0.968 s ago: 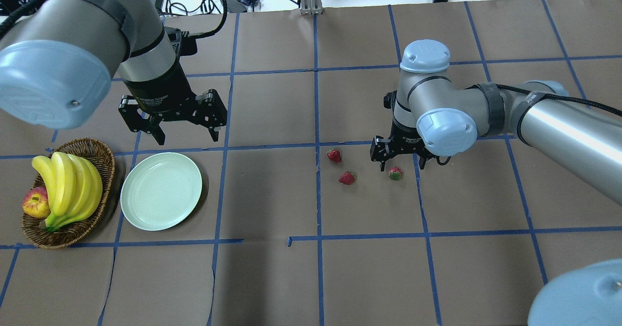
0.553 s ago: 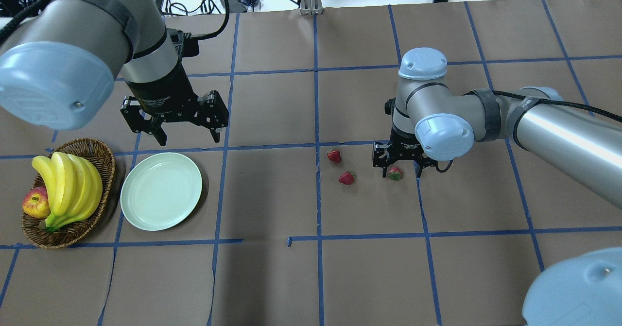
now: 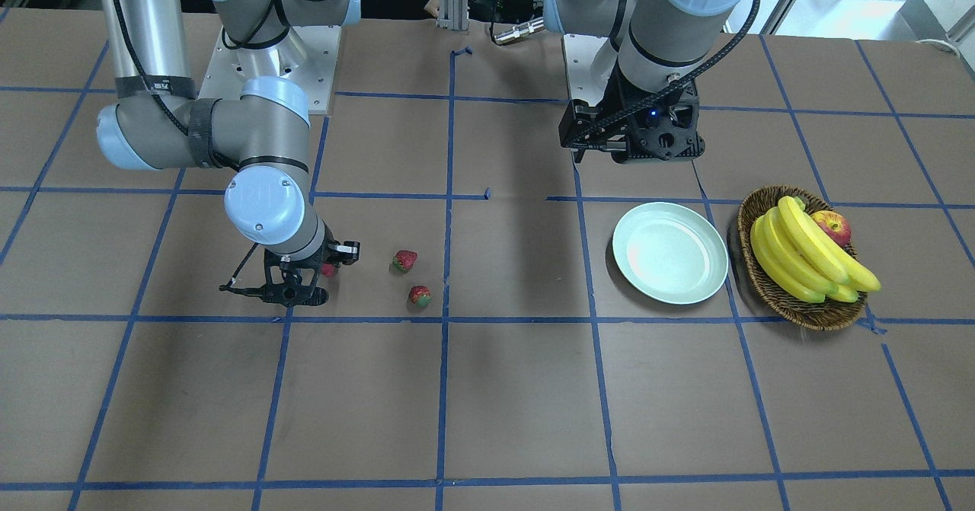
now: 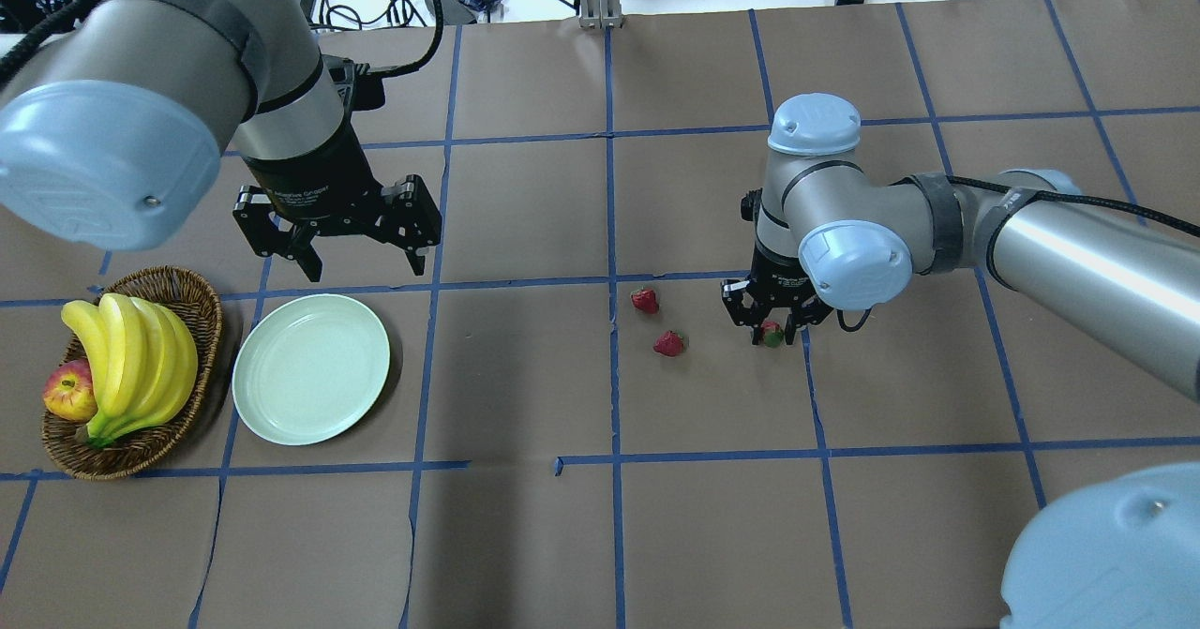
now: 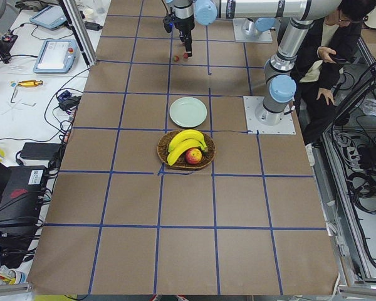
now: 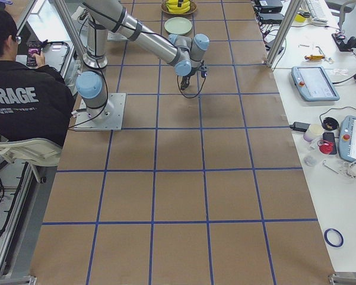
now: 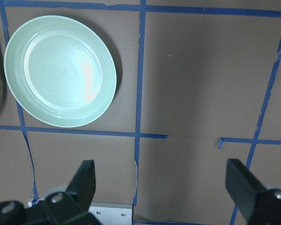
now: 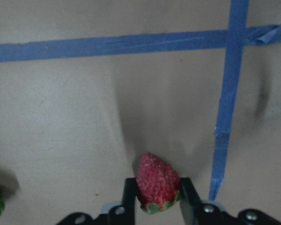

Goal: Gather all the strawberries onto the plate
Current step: 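Lower the right gripper onto the strawberry nearest it and grasp, then carry the strawberry toward the plate side and release it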

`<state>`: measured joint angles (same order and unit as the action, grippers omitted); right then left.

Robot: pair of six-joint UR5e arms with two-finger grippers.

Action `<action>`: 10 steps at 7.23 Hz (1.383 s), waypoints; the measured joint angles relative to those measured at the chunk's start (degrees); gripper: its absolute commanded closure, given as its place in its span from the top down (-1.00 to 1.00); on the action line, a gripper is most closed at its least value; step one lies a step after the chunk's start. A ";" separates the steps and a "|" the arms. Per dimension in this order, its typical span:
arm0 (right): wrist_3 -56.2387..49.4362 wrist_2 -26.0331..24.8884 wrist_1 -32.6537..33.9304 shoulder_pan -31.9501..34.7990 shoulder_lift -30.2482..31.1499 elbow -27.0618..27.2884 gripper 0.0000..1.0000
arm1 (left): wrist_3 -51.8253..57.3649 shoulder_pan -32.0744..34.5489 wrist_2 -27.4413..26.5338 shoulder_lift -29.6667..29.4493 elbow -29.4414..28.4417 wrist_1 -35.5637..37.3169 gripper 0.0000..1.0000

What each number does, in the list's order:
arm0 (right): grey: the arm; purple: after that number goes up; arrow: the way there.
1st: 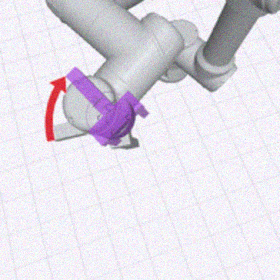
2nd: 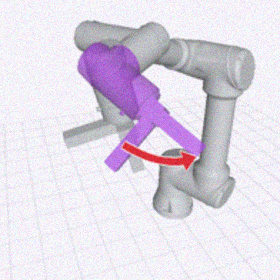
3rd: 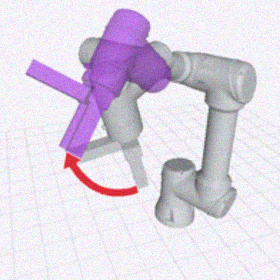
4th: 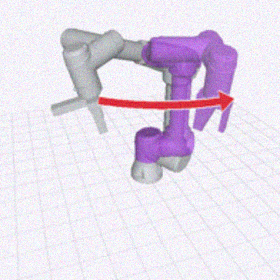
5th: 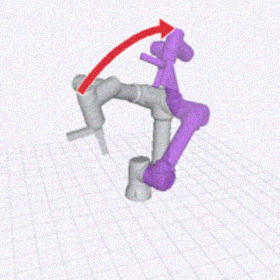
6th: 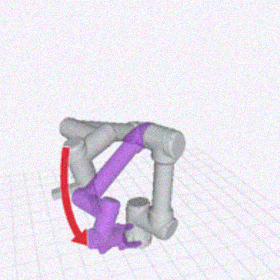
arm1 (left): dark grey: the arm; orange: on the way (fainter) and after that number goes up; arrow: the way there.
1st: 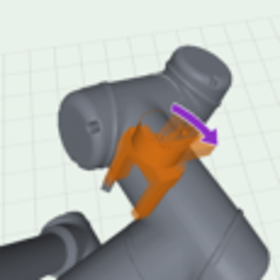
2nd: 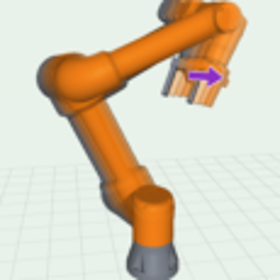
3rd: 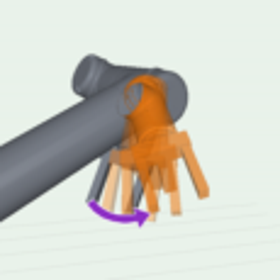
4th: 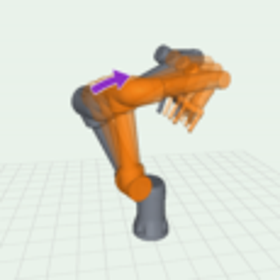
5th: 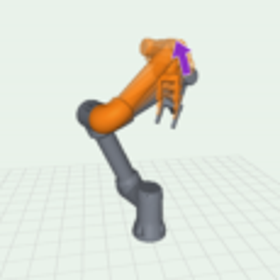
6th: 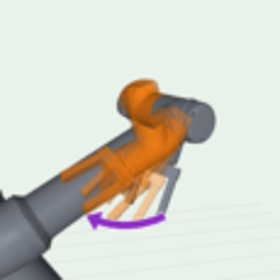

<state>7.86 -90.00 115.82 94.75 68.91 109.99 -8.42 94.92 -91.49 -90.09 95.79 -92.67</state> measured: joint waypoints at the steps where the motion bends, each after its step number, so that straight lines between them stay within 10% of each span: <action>1: 0.24 -0.02 0.01 0.00 0.11 -0.31 -1.00 | 0.06 0.00 0.00 0.01 -0.04 0.04 1.00; 10: 11.13 8.97 -8.81 14.81 1.75 -17.13 -1.00 | 1.01 -0.78 -1.67 1.03 -0.96 0.63 1.00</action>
<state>18.98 -81.03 107.00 109.56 70.67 92.86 -7.41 94.14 -93.16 -89.06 94.83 -92.05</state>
